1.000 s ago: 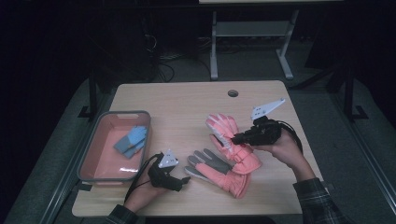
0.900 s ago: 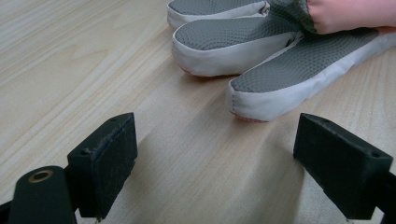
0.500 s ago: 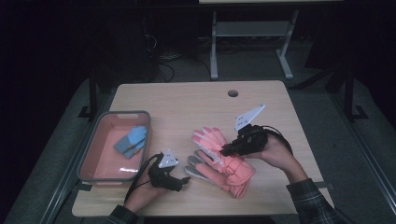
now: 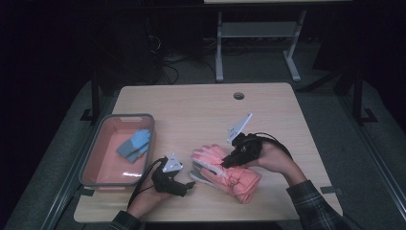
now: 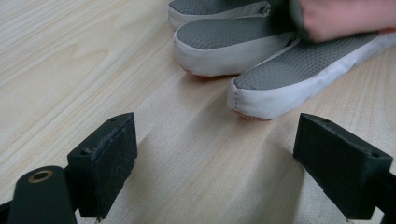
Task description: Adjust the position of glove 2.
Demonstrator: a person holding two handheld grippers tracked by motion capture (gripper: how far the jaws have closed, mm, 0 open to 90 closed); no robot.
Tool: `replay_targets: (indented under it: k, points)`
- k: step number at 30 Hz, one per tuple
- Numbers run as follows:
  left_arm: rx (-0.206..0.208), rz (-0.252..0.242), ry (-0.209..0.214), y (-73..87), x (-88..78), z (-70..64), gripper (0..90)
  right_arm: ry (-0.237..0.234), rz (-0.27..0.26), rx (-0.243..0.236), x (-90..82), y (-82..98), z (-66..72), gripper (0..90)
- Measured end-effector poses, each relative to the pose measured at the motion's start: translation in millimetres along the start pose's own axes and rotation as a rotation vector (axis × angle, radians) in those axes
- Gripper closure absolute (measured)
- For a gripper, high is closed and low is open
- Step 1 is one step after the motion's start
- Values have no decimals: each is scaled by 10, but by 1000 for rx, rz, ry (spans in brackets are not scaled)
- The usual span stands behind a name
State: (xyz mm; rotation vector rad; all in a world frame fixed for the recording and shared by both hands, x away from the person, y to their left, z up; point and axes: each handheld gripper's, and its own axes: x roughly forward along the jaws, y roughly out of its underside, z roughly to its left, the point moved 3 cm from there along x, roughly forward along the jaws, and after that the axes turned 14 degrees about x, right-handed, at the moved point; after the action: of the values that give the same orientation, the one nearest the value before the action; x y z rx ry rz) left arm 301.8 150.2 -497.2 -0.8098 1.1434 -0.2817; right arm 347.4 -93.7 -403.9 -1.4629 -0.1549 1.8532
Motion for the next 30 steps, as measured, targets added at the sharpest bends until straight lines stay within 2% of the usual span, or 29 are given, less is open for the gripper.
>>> replay_targets:
  k: [5,9,11,13,15,18,19,22,24,28,30]
  points:
    - [-1,-3,-1,0,2,-2,127,8,18,16,198,24,-53,809]
    - [3,3,-1,1,-1,1,127,-8,16,28,259,51,-68,716]
    - [-3,-3,-1,-1,1,-6,126,-17,-6,41,228,51,-58,631]
    - [5,14,5,-3,-13,-8,126,-7,-51,48,140,35,-50,561]
    - [-4,42,1,-13,-36,-18,131,12,-103,44,28,24,-37,532]
    - [-5,72,-1,-20,-74,-49,141,19,-157,74,-109,29,-39,532]
    - [-10,80,-5,-27,-99,-64,151,28,-176,98,-161,40,-39,542]
    - [-36,77,20,-65,-209,-121,268,73,-228,153,-302,131,-101,609]
    - [-26,68,37,-95,-247,-155,418,98,-255,170,-363,226,-162,678]
    - [7,76,74,-168,-264,-247,724,152,-263,203,-412,434,-261,807]
    - [21,75,114,-214,-268,-310,845,173,-259,219,-416,528,-309,846]
